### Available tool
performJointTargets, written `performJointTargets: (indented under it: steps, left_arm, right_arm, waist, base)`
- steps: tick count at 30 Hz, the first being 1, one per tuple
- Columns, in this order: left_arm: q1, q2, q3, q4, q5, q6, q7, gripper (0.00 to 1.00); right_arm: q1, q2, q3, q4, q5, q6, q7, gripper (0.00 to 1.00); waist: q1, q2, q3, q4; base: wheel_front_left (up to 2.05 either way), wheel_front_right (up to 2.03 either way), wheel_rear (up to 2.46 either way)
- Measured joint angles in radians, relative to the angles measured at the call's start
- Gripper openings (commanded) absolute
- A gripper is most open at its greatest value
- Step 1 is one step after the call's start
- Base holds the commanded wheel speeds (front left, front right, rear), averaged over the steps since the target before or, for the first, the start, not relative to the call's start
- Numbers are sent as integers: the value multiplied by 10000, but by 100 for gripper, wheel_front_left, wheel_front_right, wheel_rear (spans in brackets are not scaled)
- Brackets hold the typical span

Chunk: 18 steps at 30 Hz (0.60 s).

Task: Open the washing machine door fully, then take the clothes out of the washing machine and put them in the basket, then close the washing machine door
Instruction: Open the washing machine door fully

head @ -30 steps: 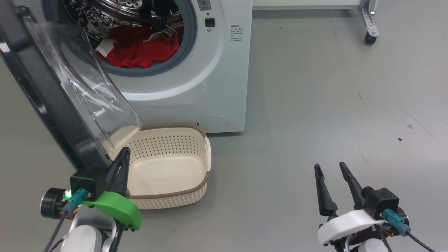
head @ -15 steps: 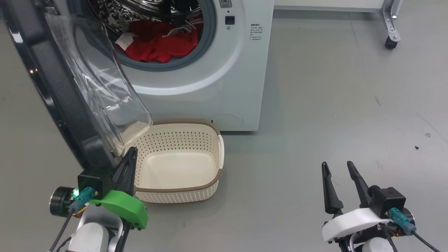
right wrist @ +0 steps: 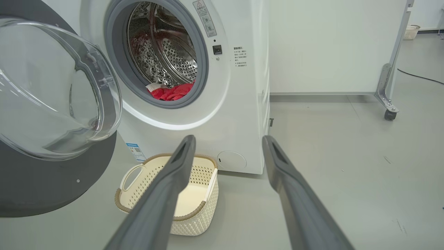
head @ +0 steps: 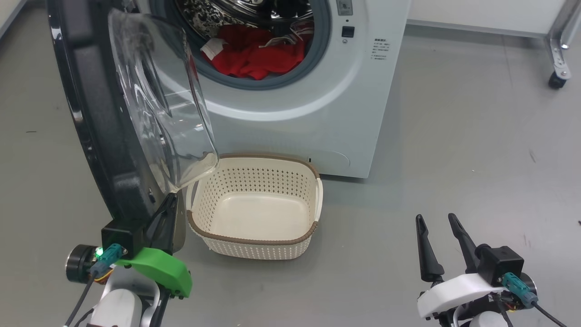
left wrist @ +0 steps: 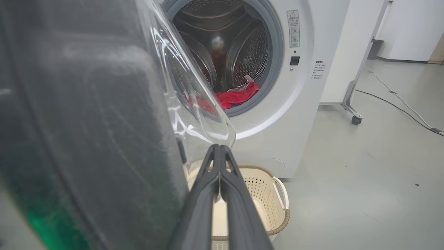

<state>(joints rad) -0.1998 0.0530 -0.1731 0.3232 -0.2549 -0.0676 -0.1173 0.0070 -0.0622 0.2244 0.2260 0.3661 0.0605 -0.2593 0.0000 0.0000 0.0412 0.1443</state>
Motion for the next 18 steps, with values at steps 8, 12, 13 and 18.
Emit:
performJointTargets:
  steps: [8,12,13,18]
  left_arm:
    - [-3,-10,209,188,-88,100,-117,0]
    - [-3,0,458,199,-230,151,-180,0]
    - [-3,17,529,194,-270,199,-209,0]
    - [-6,278,926,151,-359,288,-278,0]
  right_arm:
    - [38,13,69,63,-46,88,0,100]
    - [38,15,146,71,-86,102,0,100]
    - [38,17,180,75,-102,104,0,100]
    - [35,29,384,86,-194,136,0,100]
  waist:
    - [0,0,-54,708]
    - [0,0,-6,1007]
    - [0,0,19,1066]
    - [0,0,267,1242]
  base:
    - [0,0,0]
    - [0,0,0]
    - [0,0,0]
    - [0,0,0]
